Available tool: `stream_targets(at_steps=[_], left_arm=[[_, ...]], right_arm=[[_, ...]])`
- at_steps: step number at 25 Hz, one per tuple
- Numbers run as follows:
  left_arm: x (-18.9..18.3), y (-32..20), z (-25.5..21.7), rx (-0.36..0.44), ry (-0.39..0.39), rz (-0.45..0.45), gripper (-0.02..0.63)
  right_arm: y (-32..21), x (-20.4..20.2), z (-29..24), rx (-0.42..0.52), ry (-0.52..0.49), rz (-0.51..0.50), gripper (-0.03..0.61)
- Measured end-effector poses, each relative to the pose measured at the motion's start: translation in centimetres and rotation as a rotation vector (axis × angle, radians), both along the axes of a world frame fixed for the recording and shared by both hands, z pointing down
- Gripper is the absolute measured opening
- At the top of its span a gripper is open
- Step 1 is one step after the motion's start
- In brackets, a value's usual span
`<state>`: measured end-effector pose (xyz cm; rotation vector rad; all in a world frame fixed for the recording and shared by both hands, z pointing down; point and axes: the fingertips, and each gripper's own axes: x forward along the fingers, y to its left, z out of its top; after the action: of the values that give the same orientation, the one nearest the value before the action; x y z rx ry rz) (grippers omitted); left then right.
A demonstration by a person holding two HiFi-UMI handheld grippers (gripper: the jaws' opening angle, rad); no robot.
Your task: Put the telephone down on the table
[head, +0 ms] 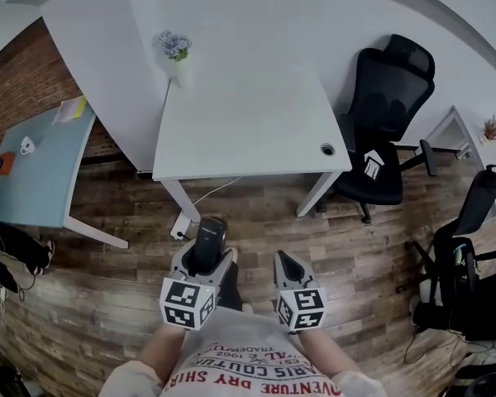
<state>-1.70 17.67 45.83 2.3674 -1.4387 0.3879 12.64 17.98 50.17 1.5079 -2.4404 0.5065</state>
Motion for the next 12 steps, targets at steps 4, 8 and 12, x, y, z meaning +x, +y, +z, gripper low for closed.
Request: stream_targets(at_steps=[4,8,12], left_arm=[[0.0,-5.1,0.6,-0.003,0.009,0.018,0.295],[0.1,-11.4,0.3,0.006,0.030,0.042,0.295],[-0.1,-18.4,0.1,0.005,0.038,0.080,0.295]], right_arm=[[-4.4,0.0,0.3,0.000,0.015,0.014,0.025],[-10.2,0.1,-0.3,0.009,0.031,0.039,0.025],[-16.8,-0.2,-1.0,0.012,0.045,0.066,0.025]])
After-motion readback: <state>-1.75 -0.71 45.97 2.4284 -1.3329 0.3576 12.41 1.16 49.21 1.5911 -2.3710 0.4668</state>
